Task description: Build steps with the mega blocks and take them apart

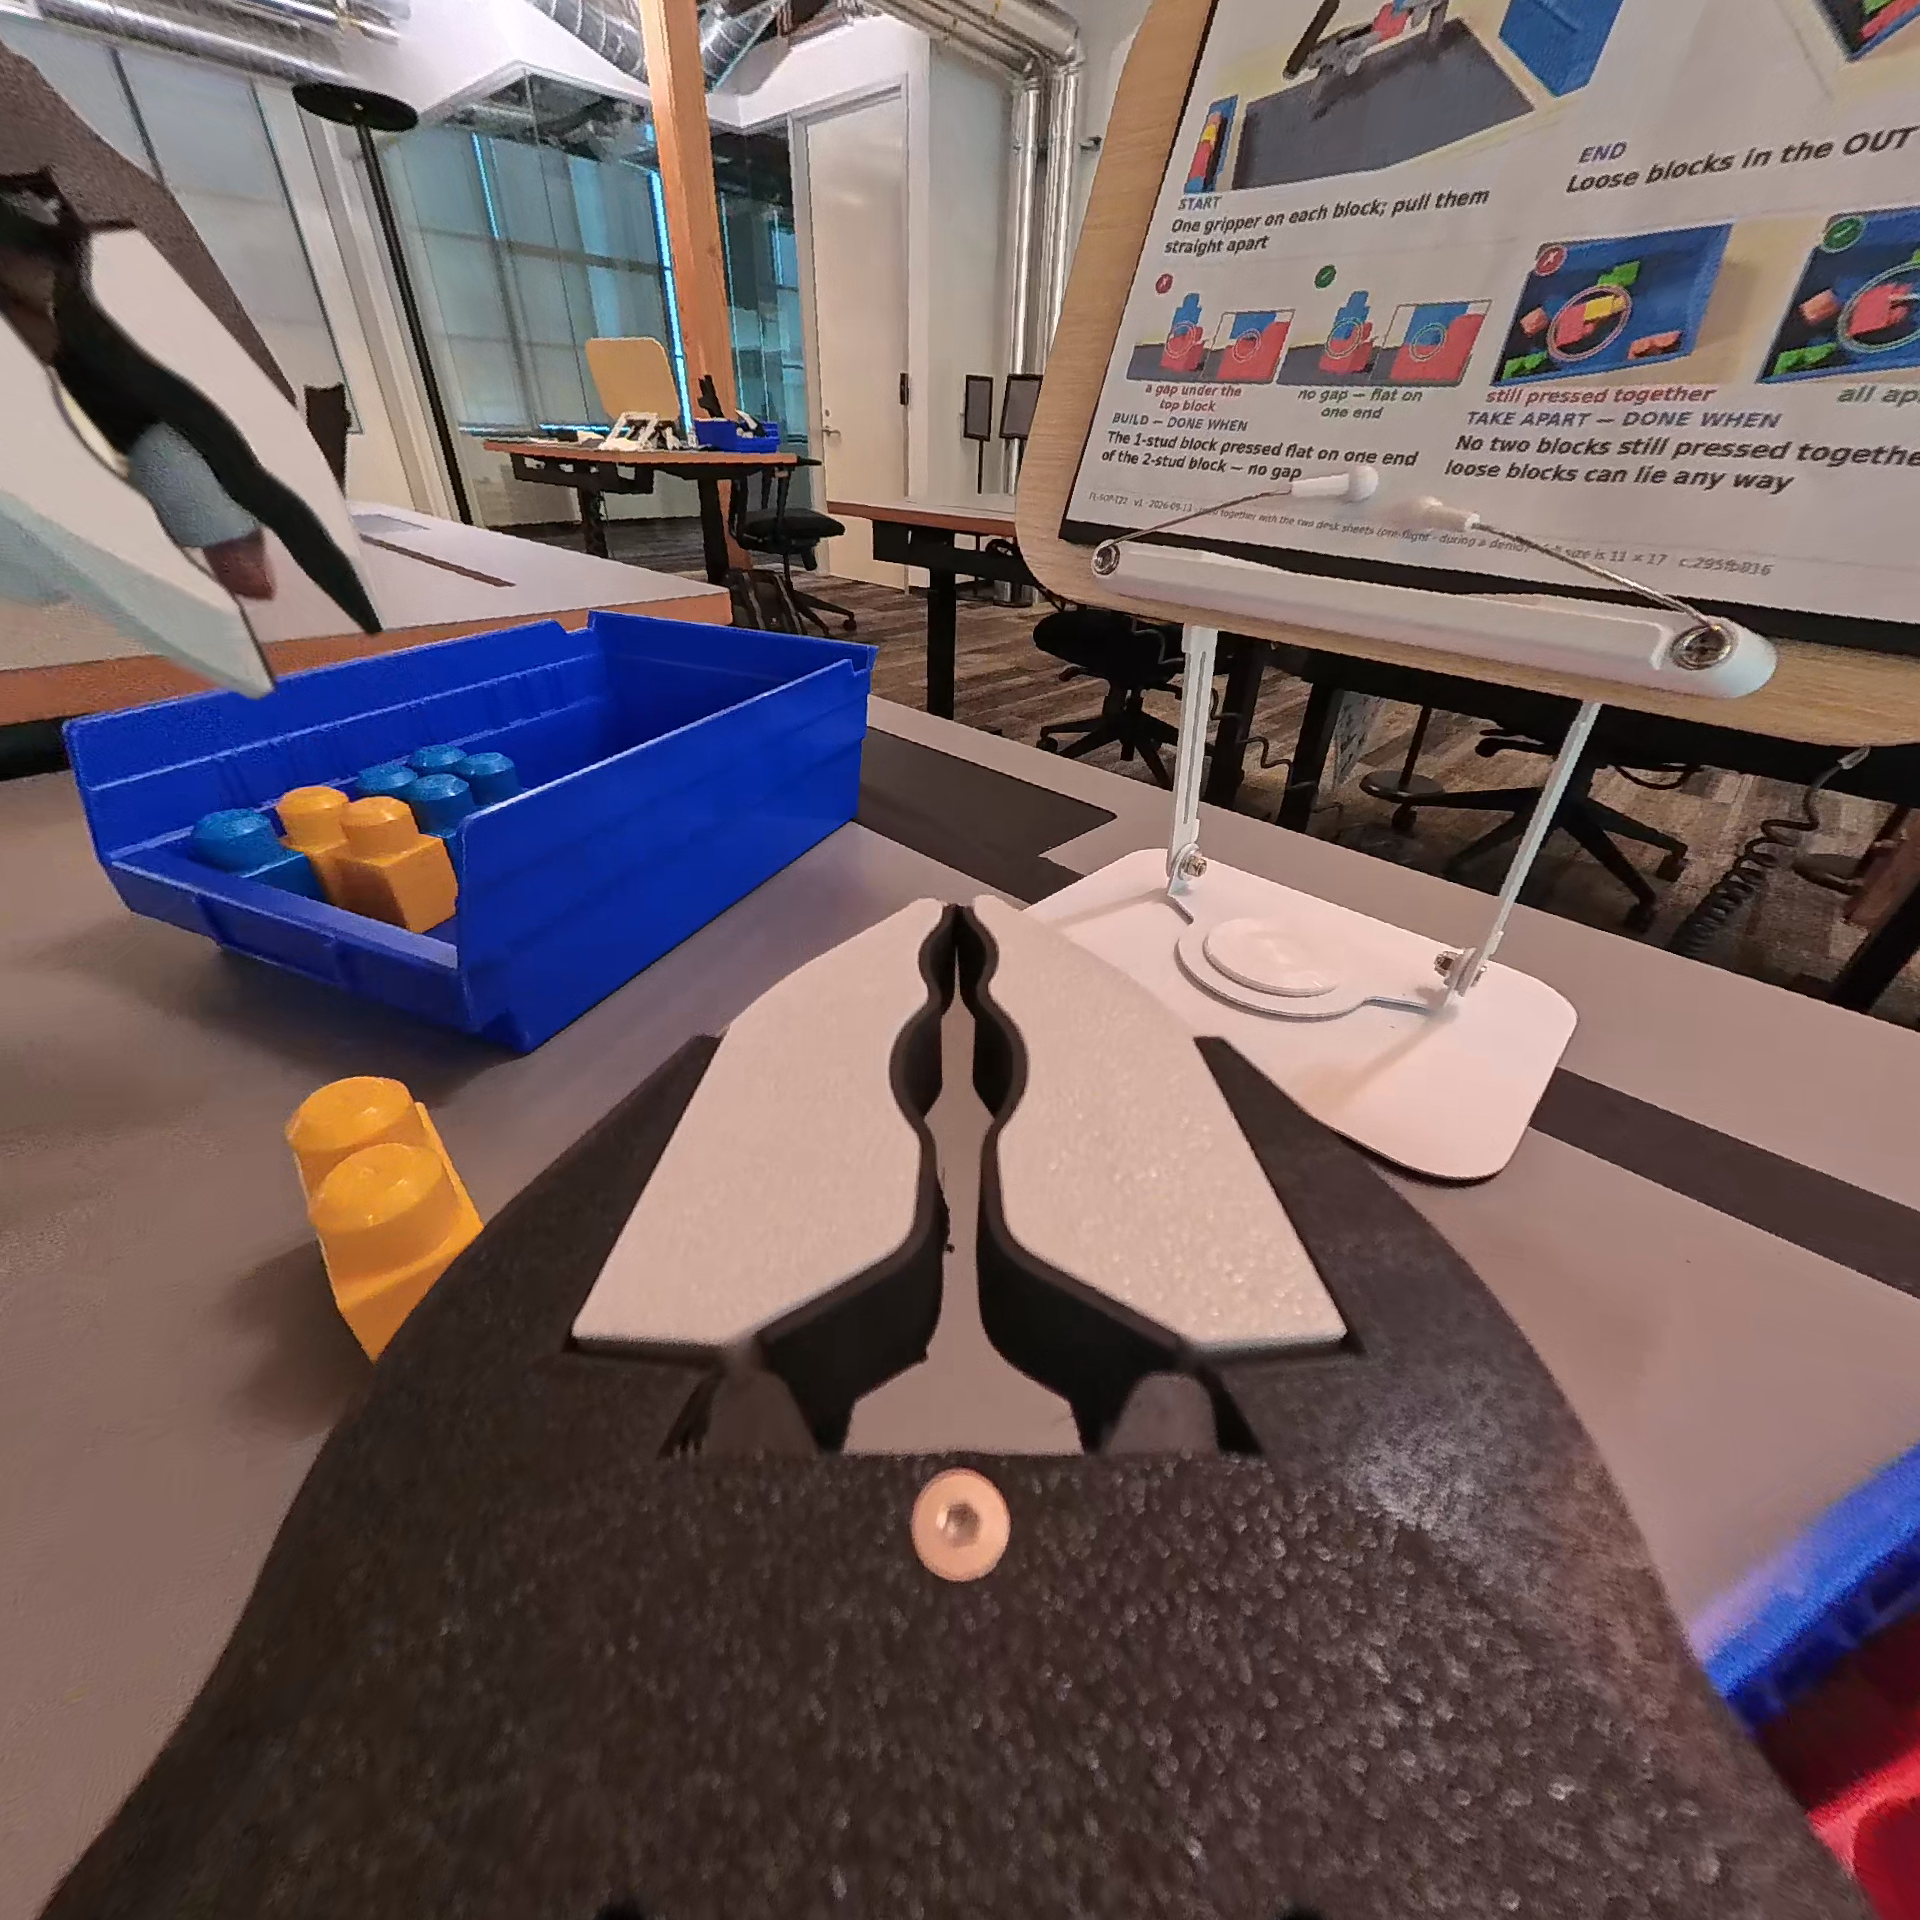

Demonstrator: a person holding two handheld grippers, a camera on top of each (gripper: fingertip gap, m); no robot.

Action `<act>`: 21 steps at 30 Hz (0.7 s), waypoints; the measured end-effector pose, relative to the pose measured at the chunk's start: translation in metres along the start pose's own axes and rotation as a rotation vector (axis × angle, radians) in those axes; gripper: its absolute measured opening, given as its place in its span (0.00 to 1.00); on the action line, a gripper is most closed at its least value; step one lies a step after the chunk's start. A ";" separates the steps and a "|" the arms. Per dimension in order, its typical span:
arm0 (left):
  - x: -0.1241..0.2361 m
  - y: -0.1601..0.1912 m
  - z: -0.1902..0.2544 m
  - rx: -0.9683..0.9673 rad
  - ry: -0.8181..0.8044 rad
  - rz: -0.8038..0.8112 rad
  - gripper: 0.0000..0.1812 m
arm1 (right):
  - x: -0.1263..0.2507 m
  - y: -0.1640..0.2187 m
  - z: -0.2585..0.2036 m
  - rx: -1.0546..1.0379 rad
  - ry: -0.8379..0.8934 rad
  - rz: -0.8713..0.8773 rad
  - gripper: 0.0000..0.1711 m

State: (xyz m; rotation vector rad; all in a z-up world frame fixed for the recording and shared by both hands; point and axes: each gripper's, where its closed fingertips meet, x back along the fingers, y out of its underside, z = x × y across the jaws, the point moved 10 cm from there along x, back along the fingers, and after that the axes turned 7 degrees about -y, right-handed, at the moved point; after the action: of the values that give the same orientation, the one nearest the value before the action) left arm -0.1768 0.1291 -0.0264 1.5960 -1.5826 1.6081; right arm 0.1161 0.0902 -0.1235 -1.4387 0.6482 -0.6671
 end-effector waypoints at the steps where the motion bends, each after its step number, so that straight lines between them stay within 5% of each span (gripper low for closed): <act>1: 0.001 0.009 -0.009 0.000 -0.003 -0.032 0.20 | 0.000 0.000 0.000 0.001 -0.002 -0.001 0.00; 10: -0.044 0.093 -0.052 0.023 0.025 -0.365 0.23 | -0.002 0.003 -0.002 0.002 -0.018 -0.016 0.00; 21: -0.074 0.097 -0.049 -0.040 -0.017 -0.405 0.16 | -0.003 0.004 -0.002 0.003 -0.028 -0.025 0.00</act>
State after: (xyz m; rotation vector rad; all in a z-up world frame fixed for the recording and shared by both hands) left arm -0.2601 0.1735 -0.1178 1.7734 -1.1909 1.3394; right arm 0.1128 0.0910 -0.1274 -1.4533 0.6082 -0.6655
